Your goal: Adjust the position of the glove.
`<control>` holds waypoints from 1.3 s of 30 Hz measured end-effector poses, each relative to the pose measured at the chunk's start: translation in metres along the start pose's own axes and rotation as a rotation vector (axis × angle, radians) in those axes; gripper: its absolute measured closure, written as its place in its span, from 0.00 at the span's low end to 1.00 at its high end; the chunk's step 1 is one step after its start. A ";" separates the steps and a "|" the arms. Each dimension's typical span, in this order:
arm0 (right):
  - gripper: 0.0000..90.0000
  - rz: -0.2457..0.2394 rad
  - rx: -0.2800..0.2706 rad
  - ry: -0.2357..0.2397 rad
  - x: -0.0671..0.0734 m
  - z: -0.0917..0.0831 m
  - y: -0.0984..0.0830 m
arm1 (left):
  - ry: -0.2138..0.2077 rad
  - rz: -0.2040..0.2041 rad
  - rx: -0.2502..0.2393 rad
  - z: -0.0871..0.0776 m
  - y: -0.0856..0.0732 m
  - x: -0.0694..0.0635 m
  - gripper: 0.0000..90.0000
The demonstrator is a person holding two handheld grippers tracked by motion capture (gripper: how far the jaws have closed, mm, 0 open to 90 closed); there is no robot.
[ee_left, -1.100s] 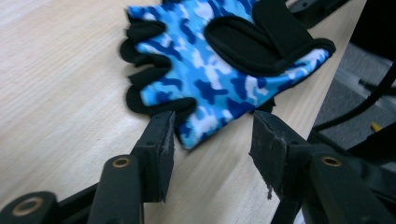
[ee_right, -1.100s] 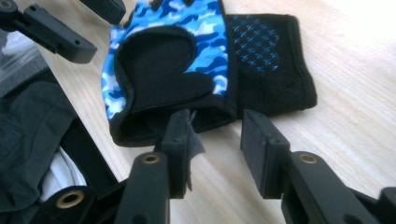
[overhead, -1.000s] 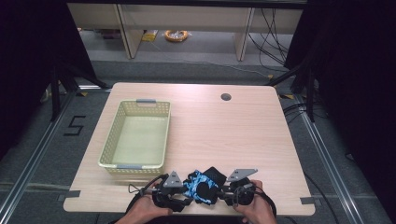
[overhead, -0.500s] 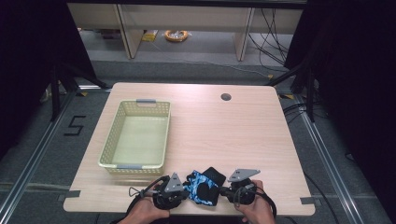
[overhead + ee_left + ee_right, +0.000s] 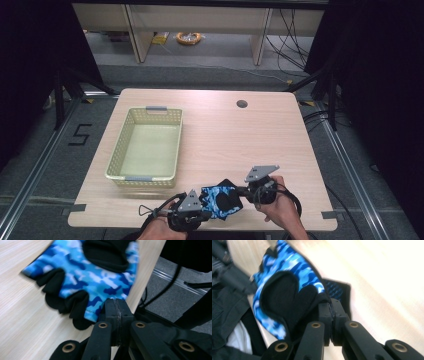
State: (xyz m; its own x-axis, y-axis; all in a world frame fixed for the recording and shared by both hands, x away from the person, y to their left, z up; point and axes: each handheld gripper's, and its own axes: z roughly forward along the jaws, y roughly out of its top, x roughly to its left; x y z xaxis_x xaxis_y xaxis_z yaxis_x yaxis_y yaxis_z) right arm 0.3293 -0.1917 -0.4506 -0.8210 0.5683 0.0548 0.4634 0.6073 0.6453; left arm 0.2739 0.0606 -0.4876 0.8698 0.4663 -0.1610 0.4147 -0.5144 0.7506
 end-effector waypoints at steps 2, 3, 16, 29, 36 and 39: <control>0.99 0.005 0.013 0.043 -0.010 0.005 0.011 | 0.000 -0.004 -0.006 0.005 0.004 0.000 0.99; 0.99 -0.002 0.027 0.043 -0.013 0.007 0.014 | 0.000 -0.025 -0.013 0.007 0.005 0.001 0.99; 0.99 -0.063 0.109 0.101 -0.041 0.040 0.033 | -0.014 -0.037 0.003 0.034 0.014 0.003 0.99; 0.92 -0.044 0.089 0.105 -0.055 0.059 0.020 | -0.031 -0.043 0.035 0.049 0.011 0.000 0.95; 0.92 0.044 0.100 0.089 -0.051 0.056 0.012 | -0.018 -0.044 0.034 0.049 0.008 0.000 0.93; 0.94 0.058 0.097 0.075 -0.046 0.054 0.009 | -0.015 -0.027 0.037 0.046 0.007 0.001 0.93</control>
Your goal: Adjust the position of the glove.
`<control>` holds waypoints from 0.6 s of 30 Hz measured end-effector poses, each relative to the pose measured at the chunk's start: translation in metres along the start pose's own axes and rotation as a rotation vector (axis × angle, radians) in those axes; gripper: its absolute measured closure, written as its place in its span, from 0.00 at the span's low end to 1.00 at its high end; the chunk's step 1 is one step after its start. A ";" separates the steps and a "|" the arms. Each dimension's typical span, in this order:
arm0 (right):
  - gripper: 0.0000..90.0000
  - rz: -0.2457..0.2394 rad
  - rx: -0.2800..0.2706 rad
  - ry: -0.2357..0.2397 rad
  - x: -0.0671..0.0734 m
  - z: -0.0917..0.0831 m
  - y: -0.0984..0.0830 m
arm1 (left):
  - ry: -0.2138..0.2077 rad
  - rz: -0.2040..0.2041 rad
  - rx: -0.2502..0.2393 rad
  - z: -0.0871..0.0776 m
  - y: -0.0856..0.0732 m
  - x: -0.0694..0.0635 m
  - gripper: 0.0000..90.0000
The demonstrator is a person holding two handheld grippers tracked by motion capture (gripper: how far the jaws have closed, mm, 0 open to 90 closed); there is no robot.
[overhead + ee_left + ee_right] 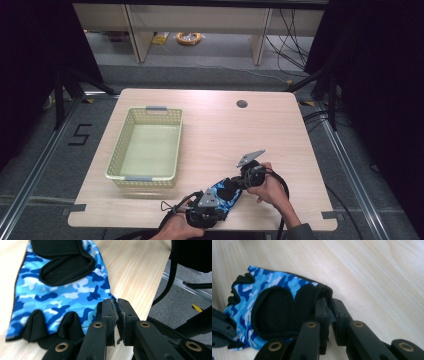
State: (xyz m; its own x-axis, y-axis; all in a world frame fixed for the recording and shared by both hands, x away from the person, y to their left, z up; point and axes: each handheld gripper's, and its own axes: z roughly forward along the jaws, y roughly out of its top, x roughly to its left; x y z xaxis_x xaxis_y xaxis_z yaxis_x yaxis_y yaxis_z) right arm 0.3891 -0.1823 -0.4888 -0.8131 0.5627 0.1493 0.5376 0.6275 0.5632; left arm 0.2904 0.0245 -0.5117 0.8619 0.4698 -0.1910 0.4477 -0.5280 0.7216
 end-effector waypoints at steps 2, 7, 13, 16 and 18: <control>0.95 0.019 -0.002 -0.010 0.001 -0.002 -0.004 | 0.010 0.011 0.024 -0.004 -0.001 0.003 0.94; 0.99 0.078 -0.030 -0.046 0.010 -0.005 -0.015 | 0.026 -0.003 0.020 -0.011 -0.007 0.012 0.96; 0.99 0.104 -0.052 -0.061 0.020 -0.010 -0.029 | 0.034 0.000 0.049 -0.018 -0.006 0.028 0.96; 0.99 0.118 -0.067 -0.077 0.026 -0.012 -0.036 | 0.029 0.017 0.068 -0.020 -0.005 0.037 0.96; 0.99 0.151 -0.078 -0.061 0.029 -0.014 -0.041 | 0.032 -0.019 0.043 -0.019 -0.005 0.040 0.95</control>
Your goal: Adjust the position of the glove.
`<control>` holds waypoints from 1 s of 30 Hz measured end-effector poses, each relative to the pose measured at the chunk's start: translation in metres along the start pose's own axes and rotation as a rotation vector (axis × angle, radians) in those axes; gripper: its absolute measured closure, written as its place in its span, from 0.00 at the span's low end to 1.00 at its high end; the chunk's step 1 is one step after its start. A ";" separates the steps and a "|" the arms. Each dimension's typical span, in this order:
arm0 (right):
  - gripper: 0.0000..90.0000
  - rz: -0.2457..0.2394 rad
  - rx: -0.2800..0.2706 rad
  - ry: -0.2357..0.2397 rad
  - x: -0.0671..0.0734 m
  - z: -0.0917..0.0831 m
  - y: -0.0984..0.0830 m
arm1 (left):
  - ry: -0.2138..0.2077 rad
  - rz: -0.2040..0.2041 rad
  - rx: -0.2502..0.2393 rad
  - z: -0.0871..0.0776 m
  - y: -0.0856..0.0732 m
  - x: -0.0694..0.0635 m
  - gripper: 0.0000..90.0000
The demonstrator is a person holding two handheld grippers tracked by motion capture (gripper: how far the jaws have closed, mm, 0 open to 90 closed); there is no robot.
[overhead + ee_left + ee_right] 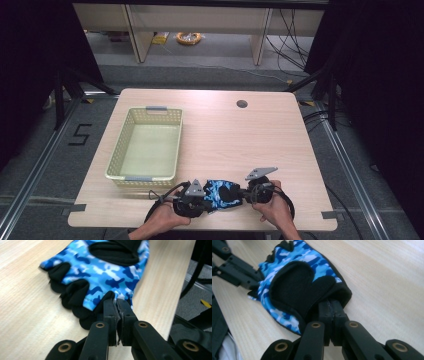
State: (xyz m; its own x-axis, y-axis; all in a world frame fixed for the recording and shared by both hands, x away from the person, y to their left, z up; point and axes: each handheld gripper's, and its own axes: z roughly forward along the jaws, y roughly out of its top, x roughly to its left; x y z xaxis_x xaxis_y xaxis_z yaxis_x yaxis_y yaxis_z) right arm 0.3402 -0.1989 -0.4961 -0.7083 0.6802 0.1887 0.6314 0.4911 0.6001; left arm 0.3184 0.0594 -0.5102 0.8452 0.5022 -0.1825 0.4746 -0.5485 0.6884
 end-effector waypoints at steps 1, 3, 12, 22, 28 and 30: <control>0.99 0.007 -0.012 0.000 0.000 -0.001 -0.003 | 0.005 0.020 0.008 -0.001 0.001 0.003 0.95; 0.99 0.020 -0.018 0.007 0.002 -0.003 -0.007 | 0.011 0.003 -0.007 0.000 0.001 0.006 0.95; 0.81 0.043 -0.070 -0.031 0.002 -0.020 -0.014 | 0.003 0.011 -0.014 -0.003 0.000 0.003 0.86; 0.64 0.036 -0.135 -0.089 0.003 -0.039 -0.009 | 0.014 0.056 -0.048 -0.019 -0.001 -0.004 0.69; 0.57 0.039 -0.141 -0.092 0.005 -0.032 0.001 | 0.049 -0.003 -0.061 -0.026 -0.008 0.002 0.53; 0.55 0.037 -0.157 -0.096 0.006 -0.027 0.004 | 0.053 0.005 -0.053 -0.028 -0.010 0.003 0.51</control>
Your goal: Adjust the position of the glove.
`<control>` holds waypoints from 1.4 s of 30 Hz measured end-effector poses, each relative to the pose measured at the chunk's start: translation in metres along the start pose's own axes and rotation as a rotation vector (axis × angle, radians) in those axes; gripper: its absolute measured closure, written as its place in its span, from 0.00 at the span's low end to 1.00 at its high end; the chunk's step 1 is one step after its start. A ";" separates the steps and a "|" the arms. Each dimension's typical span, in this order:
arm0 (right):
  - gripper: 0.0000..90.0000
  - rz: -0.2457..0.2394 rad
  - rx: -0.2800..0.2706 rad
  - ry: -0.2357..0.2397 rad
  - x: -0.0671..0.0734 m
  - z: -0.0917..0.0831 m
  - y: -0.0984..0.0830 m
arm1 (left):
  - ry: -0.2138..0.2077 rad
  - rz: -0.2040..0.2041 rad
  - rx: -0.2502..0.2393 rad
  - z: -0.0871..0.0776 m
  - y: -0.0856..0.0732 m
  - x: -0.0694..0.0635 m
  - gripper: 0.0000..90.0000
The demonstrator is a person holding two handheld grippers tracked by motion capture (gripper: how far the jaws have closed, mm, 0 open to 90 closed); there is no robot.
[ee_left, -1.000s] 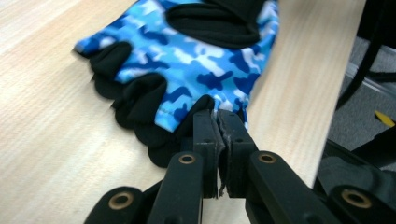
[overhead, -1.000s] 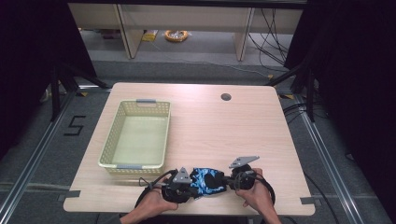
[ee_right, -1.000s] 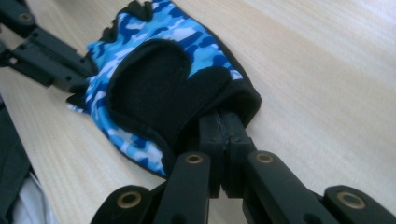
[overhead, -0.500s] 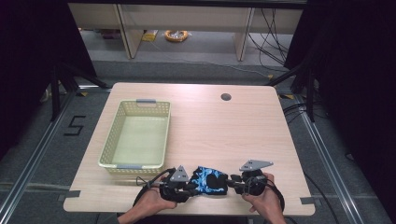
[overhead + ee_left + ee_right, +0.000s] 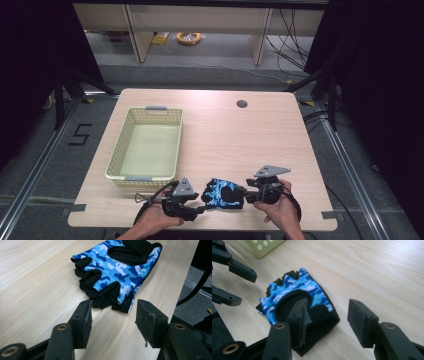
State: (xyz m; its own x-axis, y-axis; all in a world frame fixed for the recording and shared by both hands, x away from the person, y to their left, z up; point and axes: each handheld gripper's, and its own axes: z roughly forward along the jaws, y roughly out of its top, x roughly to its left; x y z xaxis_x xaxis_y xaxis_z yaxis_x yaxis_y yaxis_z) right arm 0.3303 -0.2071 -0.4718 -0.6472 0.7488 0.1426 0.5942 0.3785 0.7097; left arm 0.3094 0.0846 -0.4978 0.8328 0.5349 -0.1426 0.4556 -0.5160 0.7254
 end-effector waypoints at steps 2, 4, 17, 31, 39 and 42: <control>0.54 0.014 0.010 0.003 0.001 0.004 0.003 | 0.007 -0.004 0.006 0.000 0.000 0.000 0.48; 0.51 0.022 0.025 0.000 0.001 0.008 0.005 | 0.001 -0.014 0.001 0.003 -0.001 -0.001 0.46; 0.45 0.047 0.126 0.023 0.001 0.031 0.008 | -0.007 -0.021 0.027 0.018 0.001 -0.006 0.38; 0.47 0.093 0.155 0.048 -0.002 0.040 0.002 | 0.028 0.016 0.028 0.029 0.002 -0.014 0.42; 0.52 0.102 0.144 0.054 -0.001 0.039 0.000 | 0.068 0.089 0.018 0.029 0.002 -0.017 0.60; 0.56 0.103 0.151 0.079 -0.004 0.038 -0.002 | 0.074 0.086 0.027 0.029 0.002 -0.017 0.67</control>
State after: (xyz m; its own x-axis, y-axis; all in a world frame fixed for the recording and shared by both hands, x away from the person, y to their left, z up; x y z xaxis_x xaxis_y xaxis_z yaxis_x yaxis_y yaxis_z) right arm 0.3498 -0.1903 -0.4997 -0.6114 0.7451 0.2664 0.7198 0.3839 0.5784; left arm 0.3050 0.0548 -0.5137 0.8442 0.5352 -0.0295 0.3925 -0.5798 0.7140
